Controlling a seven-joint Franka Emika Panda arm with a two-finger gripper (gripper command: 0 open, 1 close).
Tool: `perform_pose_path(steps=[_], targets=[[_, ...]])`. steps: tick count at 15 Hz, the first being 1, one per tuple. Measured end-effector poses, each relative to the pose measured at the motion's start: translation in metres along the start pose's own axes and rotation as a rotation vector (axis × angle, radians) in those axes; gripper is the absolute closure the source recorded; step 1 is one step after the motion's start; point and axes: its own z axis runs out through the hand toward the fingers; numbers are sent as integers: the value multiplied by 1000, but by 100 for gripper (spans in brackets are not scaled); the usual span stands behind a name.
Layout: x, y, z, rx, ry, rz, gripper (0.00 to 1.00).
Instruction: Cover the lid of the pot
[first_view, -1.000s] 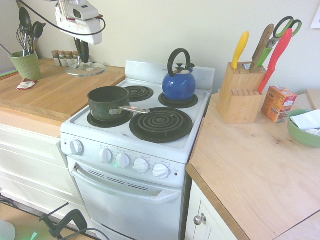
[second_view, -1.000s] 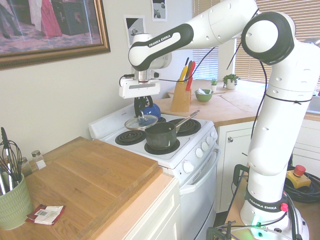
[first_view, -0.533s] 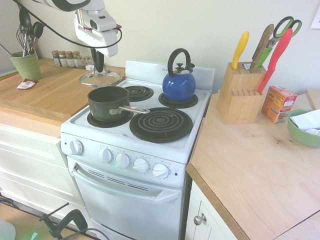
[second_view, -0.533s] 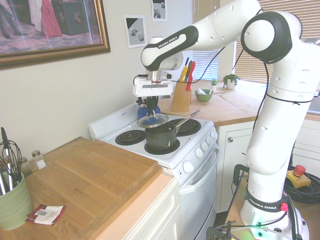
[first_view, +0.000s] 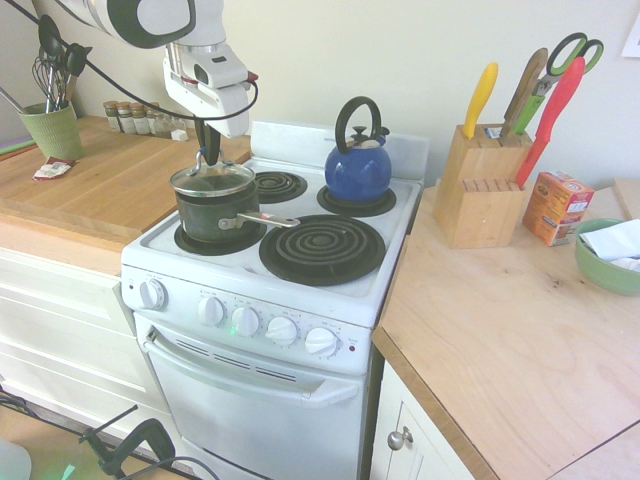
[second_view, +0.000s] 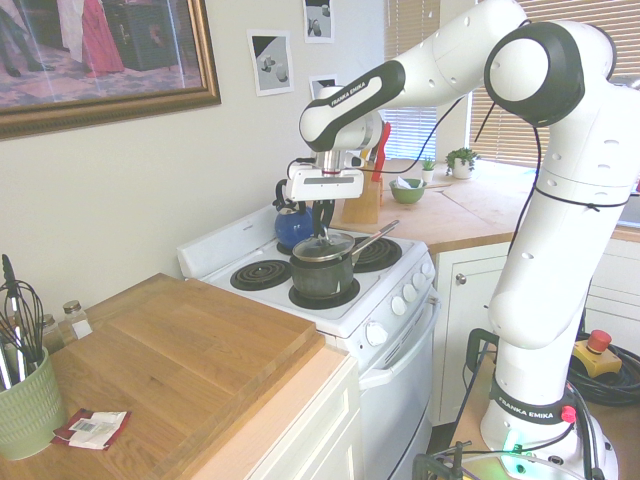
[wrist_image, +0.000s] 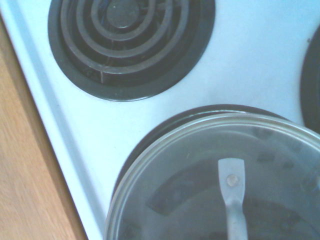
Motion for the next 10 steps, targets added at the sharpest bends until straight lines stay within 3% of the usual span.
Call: perform_pose_path(steps=[10], targets=[[-1,-7,19,-9,4,-9,100]])
